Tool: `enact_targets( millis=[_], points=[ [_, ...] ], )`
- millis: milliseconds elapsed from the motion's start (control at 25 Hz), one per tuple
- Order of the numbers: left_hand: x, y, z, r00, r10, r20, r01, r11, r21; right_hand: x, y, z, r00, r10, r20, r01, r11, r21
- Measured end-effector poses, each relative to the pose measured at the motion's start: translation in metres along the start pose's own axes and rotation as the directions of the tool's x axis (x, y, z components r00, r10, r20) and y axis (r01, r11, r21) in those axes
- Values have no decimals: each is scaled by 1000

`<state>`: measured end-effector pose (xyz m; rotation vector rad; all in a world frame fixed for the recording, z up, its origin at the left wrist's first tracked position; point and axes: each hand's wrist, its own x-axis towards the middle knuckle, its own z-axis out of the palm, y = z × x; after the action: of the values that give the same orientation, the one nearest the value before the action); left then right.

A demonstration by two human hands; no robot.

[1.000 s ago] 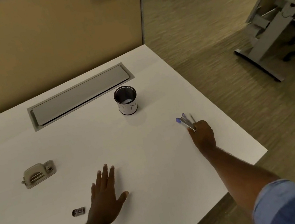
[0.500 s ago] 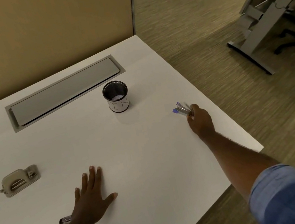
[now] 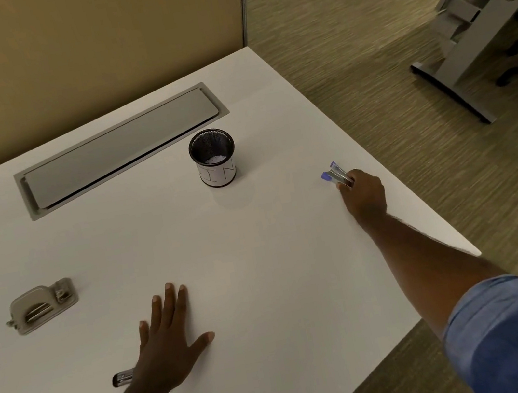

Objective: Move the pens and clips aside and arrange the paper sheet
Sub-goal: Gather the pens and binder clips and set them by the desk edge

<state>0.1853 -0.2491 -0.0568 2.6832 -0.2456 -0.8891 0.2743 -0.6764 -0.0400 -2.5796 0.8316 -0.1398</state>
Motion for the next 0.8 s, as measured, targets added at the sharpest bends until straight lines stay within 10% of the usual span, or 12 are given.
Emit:
enact_targets(
  millis=[600,800],
  points=[
    [3,-6,-3,999,41,22,-40,998,-58,-6,17,-4,998,43,-46,-39,996,84],
    [-11,-13,-16,993,59,-98,-78,976,-201,-47,-12,-3,981,-158,-110,175,971,165]
  ],
)
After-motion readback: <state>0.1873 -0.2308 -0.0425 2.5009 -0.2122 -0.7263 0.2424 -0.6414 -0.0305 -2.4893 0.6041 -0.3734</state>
